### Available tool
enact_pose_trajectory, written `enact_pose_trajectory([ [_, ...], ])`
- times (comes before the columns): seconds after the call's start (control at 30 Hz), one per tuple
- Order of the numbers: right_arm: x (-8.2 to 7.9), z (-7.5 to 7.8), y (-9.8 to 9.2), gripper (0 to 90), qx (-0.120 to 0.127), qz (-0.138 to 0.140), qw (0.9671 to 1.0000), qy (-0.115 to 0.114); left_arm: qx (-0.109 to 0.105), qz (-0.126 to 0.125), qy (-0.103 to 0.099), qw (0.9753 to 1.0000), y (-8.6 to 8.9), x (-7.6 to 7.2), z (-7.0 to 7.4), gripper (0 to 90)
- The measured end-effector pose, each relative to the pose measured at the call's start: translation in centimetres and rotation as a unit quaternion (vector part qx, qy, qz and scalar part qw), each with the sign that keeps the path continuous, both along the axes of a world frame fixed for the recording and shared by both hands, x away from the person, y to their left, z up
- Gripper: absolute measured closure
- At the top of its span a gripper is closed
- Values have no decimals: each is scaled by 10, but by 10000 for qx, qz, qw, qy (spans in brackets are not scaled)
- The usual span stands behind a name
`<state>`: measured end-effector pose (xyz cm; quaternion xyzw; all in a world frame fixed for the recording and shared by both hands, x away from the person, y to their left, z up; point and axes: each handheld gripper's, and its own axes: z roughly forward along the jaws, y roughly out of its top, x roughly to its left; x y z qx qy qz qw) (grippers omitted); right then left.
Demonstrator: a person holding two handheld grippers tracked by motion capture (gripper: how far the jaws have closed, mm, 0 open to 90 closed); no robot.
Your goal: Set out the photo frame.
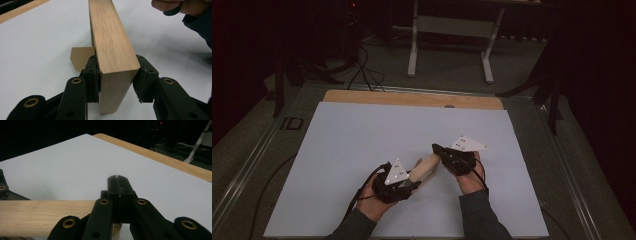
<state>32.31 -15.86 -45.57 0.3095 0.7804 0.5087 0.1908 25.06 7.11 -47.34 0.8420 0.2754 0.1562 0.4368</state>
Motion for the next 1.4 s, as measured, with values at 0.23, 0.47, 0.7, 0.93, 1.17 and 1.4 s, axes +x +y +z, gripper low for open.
enact_pose_trajectory([
  [0.23,0,0,0,898,3,-12,10000,10,28,109,-7,9999,2,2,0,595],
  [0.47,1,0,-2,898,20,-46,10000,49,-5,373,68,9993,8,7,-1,566],
  [0.7,1,1,-3,898,5,-52,10000,75,-34,559,115,9984,12,10,-1,535],
  [0.93,1,1,-4,898,-33,-47,9999,110,-49,746,176,9970,15,14,-2,506],
  [1.17,1,2,-5,898,-59,-18,9999,158,-26,851,146,9963,15,15,-2,492],
  [1.4,1,3,-6,899,-51,-10,9998,203,-39,1017,170,9947,16,16,-3,483],
])
